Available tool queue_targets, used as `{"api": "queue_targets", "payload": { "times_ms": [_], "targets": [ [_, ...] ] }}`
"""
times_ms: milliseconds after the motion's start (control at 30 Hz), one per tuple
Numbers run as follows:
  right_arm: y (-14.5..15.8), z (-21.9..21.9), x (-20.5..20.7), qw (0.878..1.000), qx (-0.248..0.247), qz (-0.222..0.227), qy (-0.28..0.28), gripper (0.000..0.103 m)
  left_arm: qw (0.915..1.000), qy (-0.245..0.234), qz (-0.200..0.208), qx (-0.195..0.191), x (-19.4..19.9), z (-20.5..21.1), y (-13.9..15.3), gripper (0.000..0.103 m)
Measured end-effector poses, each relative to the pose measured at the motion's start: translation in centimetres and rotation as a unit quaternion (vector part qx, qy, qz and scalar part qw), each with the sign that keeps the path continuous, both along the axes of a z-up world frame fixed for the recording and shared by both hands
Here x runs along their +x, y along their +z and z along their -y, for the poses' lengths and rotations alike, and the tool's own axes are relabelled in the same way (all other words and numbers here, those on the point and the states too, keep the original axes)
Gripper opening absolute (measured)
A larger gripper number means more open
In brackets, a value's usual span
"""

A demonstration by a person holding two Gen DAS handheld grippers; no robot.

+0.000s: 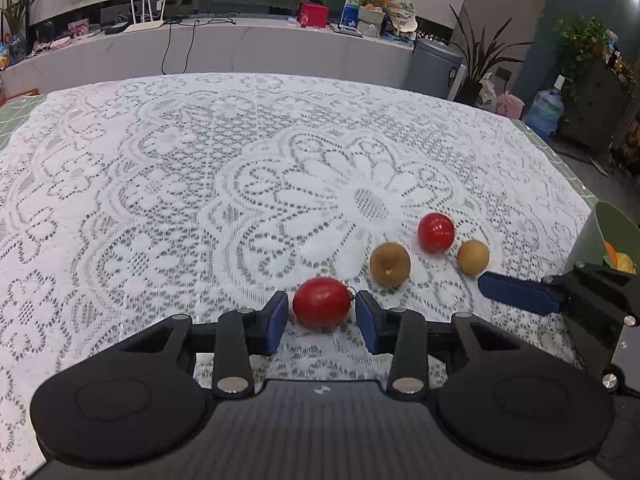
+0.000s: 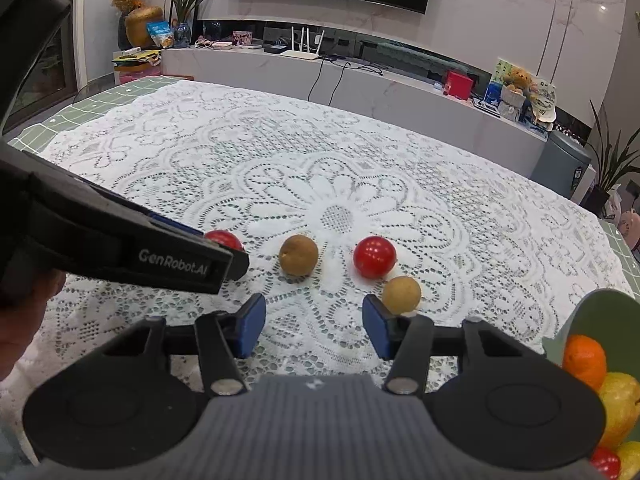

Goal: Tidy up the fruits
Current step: 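Grasp a red tomato with the left tool while the right tool approaches a brown fruit, then carry the tomato with the left tool while the right tool grasps a brown fruit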

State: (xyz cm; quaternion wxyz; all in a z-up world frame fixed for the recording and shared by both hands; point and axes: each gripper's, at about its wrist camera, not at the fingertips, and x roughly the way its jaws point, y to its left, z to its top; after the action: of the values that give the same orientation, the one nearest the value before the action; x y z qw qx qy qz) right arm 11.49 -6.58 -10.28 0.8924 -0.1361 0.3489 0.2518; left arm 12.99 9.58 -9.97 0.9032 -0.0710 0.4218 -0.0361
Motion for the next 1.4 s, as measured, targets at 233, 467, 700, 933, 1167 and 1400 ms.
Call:
{"api": "queue_targets", "payload": {
  "times_ms": [233, 467, 700, 933, 1167, 1400],
  "targets": [
    [-0.3, -0.7, 0.6, 1.0, 0.001, 0.006, 0.007, 0.048, 0.9999, -0.006, 0.0, -0.011, 0.3, -0.4, 0.0, 0.034],
    [-0.8, -1.7, 1.6, 1.0, -0.002, 0.011, 0.015, 0.043, 0.9997, 0.015, 0.013, -0.017, -0.3, -1.5, 1.0, 0.034],
    [-1.4, -2.9, 2.6, 1.0, -0.005, 0.005, 0.023, 0.036, 0.9992, 0.033, 0.012, -0.018, -0.5, -2.3, 1.5, 0.034],
    [-1.5, -3.3, 3.5, 1.0, 0.003, -0.001, 0.024, 0.029, 0.9993, 0.032, 0.008, -0.017, -0.8, -2.3, 1.5, 0.034],
    [-1.4, -3.2, 4.0, 1.0, 0.011, -0.015, 0.012, 0.023, 0.9993, 0.031, 0.01, -0.017, -1.4, -2.1, 1.9, 0.034],
    [0.1, -2.3, 2.2, 1.0, 0.017, -0.009, 0.014, 0.023, 0.9992, 0.031, 0.017, -0.016, -2.3, -1.8, 3.1, 0.034]
  ]
}}
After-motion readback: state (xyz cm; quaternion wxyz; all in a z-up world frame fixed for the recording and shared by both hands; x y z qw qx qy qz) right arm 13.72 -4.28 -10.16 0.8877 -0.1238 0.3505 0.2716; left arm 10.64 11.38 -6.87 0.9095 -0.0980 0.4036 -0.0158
